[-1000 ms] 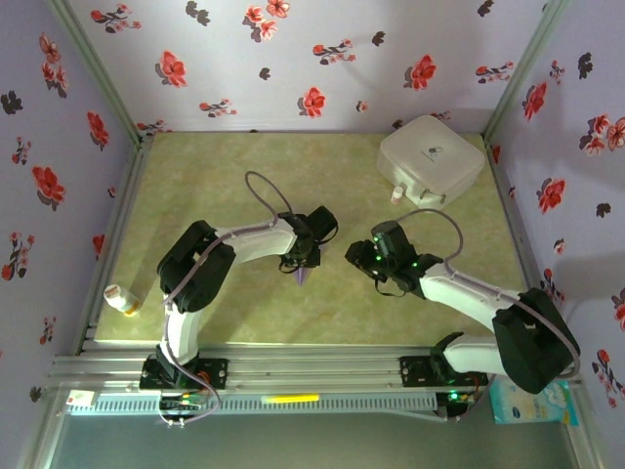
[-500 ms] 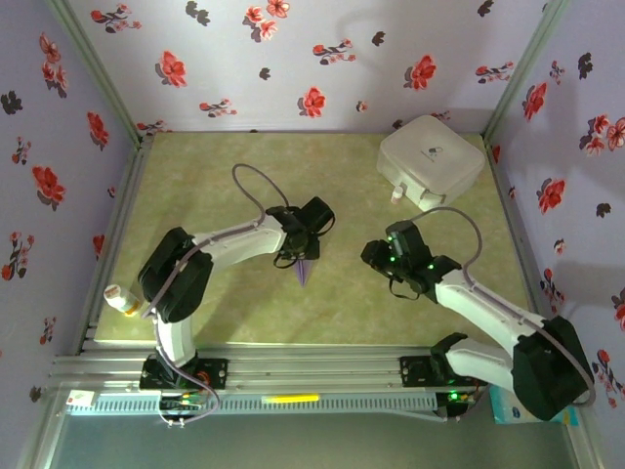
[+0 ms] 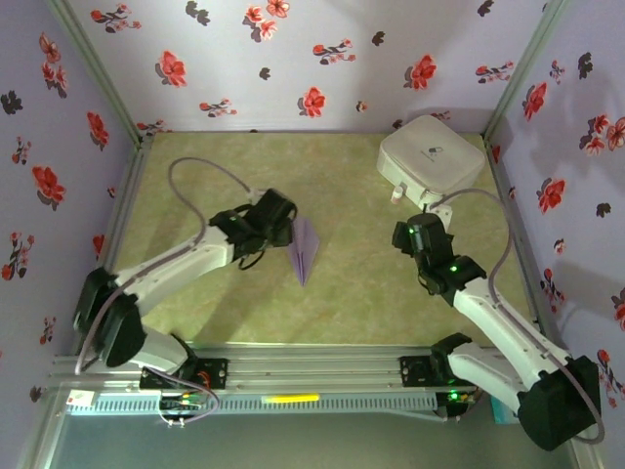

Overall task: Fold a paper plane with a square sheet of paper (pick it up from the middle)
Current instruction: Reset both arms

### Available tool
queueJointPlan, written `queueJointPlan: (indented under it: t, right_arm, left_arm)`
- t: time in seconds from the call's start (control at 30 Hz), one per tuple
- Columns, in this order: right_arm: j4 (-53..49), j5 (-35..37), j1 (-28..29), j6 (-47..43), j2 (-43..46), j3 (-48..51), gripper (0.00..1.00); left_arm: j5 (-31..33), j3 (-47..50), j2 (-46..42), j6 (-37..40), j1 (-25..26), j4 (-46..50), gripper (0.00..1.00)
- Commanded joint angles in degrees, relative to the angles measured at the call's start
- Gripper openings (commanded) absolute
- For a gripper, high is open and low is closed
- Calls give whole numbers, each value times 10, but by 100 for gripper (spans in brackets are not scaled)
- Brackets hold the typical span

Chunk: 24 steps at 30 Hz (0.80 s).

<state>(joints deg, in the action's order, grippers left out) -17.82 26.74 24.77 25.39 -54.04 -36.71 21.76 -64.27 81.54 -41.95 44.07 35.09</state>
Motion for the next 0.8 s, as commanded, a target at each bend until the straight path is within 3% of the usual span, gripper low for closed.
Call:
queueJointPlan:
  t: [0.0,0.1,0.2,0.37,0.43,0.57,0.67,0.7,0.77]
  right_arm:
    - [125,100,-31,-154,-33,43,81]
    - [253,71,-76,-207,-97,86,81]
    - [338,35,-115,-213,-163,101,82]
    - [451,-71,-157,-241,-228,112,82]
    - [557,-117,-170,-252,-241,141,82]
    - [714,-149,-191,-255,-306,177,82]
    - [811,-165,-213,-237,-363,201,81]
    - [822,-156,-213,-235,-377,196,82]
    - [648,-140,-216,-211,-339,139,87]
  left_arm:
    - [63,60,-53,51,-52,-13,65]
    - [87,119,-104,107,-109,-45,83]
    - [100,175,-147,166,-178,-100,94]
    - [87,238,-189,242,-285,-214,98]
    - [65,271,-187,293,-314,-293,98]
    - [53,319,-161,320,-362,-392,99]
    - [44,361,-129,376,-368,-507,99]
    - [41,367,-116,391,-368,-533,99]
    - [34,374,-94,398,-369,-576,100]
